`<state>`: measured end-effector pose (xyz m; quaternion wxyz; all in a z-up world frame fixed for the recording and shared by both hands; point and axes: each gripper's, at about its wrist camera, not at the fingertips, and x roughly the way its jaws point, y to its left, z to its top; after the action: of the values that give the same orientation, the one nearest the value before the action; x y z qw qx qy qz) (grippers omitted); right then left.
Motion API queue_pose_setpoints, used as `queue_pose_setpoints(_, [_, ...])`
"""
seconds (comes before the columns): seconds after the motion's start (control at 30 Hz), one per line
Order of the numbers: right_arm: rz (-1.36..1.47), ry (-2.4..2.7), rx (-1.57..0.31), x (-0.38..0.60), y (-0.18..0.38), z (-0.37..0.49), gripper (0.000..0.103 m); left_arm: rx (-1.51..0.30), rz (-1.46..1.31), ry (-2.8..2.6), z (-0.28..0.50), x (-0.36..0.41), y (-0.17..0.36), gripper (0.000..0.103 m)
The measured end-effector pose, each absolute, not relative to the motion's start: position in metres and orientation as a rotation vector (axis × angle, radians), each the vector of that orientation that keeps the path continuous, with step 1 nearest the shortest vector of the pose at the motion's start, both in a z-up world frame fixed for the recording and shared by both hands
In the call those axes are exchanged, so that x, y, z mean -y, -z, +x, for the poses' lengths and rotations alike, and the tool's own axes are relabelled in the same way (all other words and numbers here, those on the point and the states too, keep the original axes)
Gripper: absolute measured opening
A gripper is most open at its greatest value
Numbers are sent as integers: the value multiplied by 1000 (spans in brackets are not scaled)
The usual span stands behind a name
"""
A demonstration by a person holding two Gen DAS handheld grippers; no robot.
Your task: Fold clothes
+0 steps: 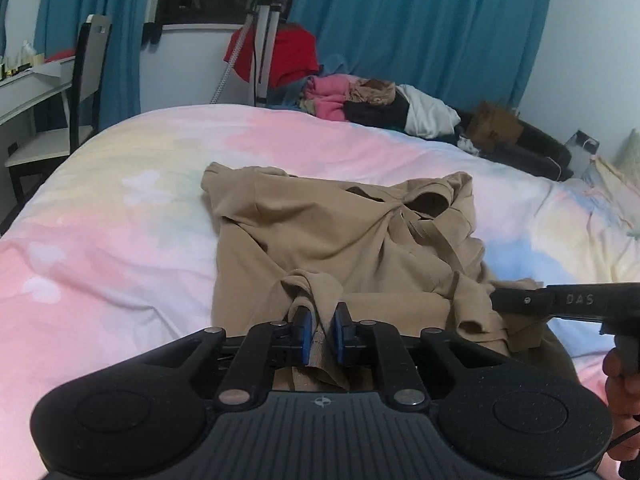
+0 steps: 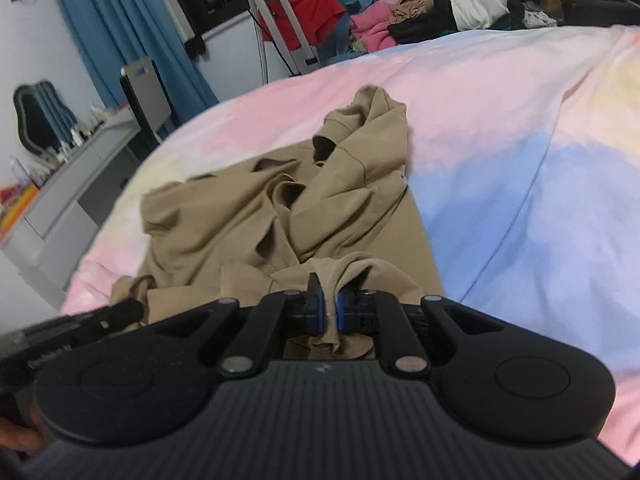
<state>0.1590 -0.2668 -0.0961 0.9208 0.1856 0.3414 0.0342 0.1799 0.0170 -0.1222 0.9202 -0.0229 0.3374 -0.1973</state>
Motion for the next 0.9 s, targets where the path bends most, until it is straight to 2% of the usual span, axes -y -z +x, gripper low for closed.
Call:
queue_pose_setpoints(0.13, [362, -67, -707, 265, 98, 162, 11, -723, -48, 389, 181, -14, 121, 19])
queue_pose_setpoints(0.2, [350, -67, -699, 263, 95, 159, 13, -714, -34, 393, 176, -11, 117, 28])
queue_pose_setpoints(0.23, [348, -66, -700, 263, 93, 157, 13, -705, -25, 387, 173, -11, 114, 37])
queue_pose_setpoints(0.27, [349, -66, -700, 265, 91, 157, 19, -695, -13, 377, 169, -10, 112, 47])
queue_pose_setpoints(0.33, [351, -64, -678, 267, 85, 151, 40, -666, 9, 369, 159, -9, 105, 56])
queue_pose_setpoints(0.37, [353, -64, -667, 268, 83, 147, 63, -651, 10, 375, 154, -8, 101, 62])
queue_pose_setpoints(0.4, [343, -45, -637, 268, 78, 140, 75, -637, 5, 387, 148, -8, 98, 66])
queue_pose_setpoints(0.43, [330, -35, -616, 268, 74, 134, 91, -622, 1, 399, 142, -8, 94, 75])
queue_pose_setpoints(0.47, [318, -27, -595, 268, 69, 128, 89, -600, -2, 401, 135, -8, 90, 86])
queue_pose_setpoints(0.6, [275, -2, -487, 266, 51, 101, 89, -499, 27, 388, 101, -3, 75, 103])
queue_pose_setpoints(0.73, [230, 24, -286, 260, 34, 57, 89, -422, 126, 380, 66, 3, 63, 103])
queue_pose_setpoints(0.9, [194, 37, -230, 257, 29, 26, 89, -395, 101, 362, 37, -5, 56, 103])
